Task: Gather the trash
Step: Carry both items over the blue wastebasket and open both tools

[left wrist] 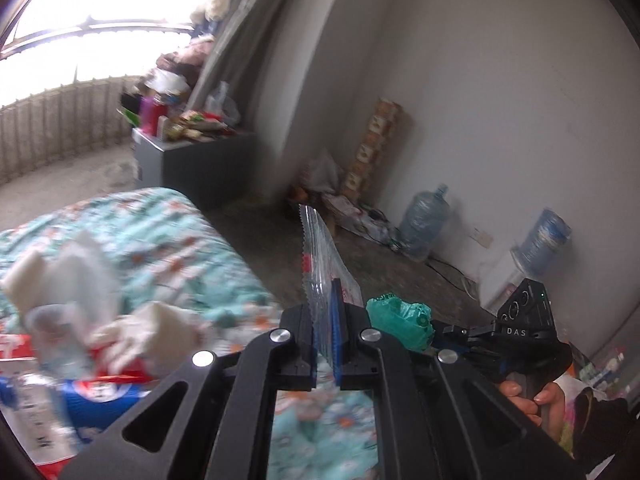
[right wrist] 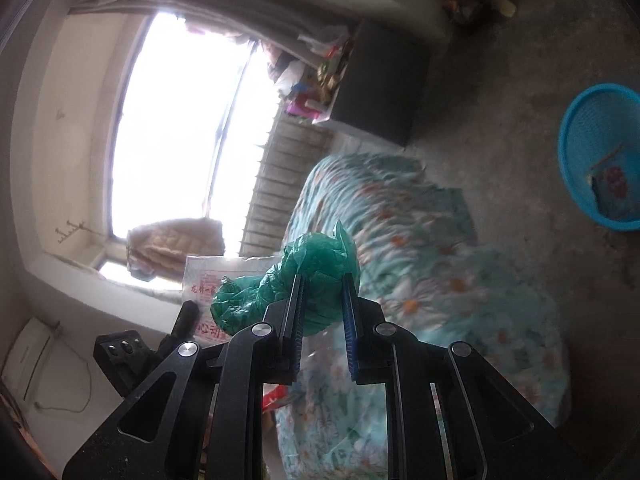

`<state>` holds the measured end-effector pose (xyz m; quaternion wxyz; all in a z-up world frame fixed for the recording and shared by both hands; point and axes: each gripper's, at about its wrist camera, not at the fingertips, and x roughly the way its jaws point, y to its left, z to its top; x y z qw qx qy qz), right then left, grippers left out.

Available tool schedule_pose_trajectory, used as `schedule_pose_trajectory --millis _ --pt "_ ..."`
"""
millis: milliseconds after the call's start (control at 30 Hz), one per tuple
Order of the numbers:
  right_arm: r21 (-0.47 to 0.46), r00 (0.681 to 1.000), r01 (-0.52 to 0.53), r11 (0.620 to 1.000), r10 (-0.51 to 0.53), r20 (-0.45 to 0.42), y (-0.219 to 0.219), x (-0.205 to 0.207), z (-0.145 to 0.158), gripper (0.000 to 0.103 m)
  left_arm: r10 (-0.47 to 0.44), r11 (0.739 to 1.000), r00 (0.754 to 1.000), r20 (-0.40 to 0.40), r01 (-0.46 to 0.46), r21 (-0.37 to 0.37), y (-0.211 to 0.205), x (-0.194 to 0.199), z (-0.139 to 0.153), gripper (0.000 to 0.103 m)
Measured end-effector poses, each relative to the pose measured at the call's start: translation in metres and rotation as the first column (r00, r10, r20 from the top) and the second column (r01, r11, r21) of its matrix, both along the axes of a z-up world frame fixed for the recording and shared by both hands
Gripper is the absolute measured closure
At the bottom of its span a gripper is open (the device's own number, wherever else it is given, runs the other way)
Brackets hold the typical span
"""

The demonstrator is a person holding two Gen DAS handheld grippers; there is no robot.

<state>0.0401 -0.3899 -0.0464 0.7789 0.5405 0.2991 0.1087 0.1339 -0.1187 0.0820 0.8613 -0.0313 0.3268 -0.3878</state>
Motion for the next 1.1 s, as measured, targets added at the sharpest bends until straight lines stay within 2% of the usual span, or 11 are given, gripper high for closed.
schedule_pose_trajectory --millis 100,167,267,400,500,600,633,667,767,900,1100 --pt "-0.031 0.991 0.119 0.992 -0.121 -0.055 -0.041 -0.023 -0.015 0.087 -0.074 0.997 0.996 -0.051 0.076 0.029 -0.054 0.011 -0.018 0.098" --pt "-0.081 0.970 0.207 0.975 -0.215 -0.111 -0.066 -0.035 -0.027 0.087 -0.129 0.988 0.989 -0.076 0.134 0.070 -0.097 0.019 -0.033 0.098" --pt "-0.131 0.912 0.334 0.933 -0.355 -0.204 -0.107 -0.051 -0.054 0.087 -0.212 0.968 0.969 -0.127 0.226 0.111 -0.161 0.027 -0.059 0.098" --pt "-0.128 0.840 0.447 0.885 -0.465 -0.280 -0.149 -0.056 -0.093 0.085 -0.294 0.929 0.938 -0.186 0.326 0.177 -0.238 0.038 -0.100 0.098" --pt "-0.143 0.794 0.496 0.856 -0.514 -0.325 -0.175 -0.050 -0.122 0.083 -0.338 0.898 0.902 -0.268 0.395 0.196 -0.290 0.051 -0.135 0.097" --pt "-0.148 0.757 0.532 0.834 -0.547 -0.359 -0.196 -0.035 -0.157 0.064 -0.347 0.873 0.860 -0.375 0.442 0.205 -0.333 0.066 -0.175 0.086" --pt "-0.154 0.737 0.543 0.826 -0.556 -0.384 -0.203 -0.030 -0.171 0.051 -0.335 0.868 0.848 -0.411 0.447 0.214 -0.346 0.069 -0.191 0.072" --pt "-0.163 0.721 0.550 0.819 -0.564 -0.403 -0.208 -0.027 -0.180 0.048 -0.313 0.867 0.843 -0.438 0.441 0.231 -0.356 0.073 -0.205 0.058" --pt "-0.169 0.672 0.551 0.818 -0.554 -0.492 -0.219 -0.023 -0.212 0.047 -0.283 0.860 0.843 -0.457 0.434 0.267 -0.365 0.076 -0.225 0.055" --pt "-0.140 0.686 0.551 0.823 -0.542 -0.485 -0.214 -0.036 -0.216 0.045 -0.286 0.876 0.853 -0.437 0.417 0.241 -0.349 0.076 -0.218 0.049" --pt "-0.155 0.739 0.503 0.850 -0.516 -0.433 -0.194 -0.046 -0.191 0.044 -0.276 0.915 0.896 -0.349 0.356 0.190 -0.303 0.079 -0.165 0.044"
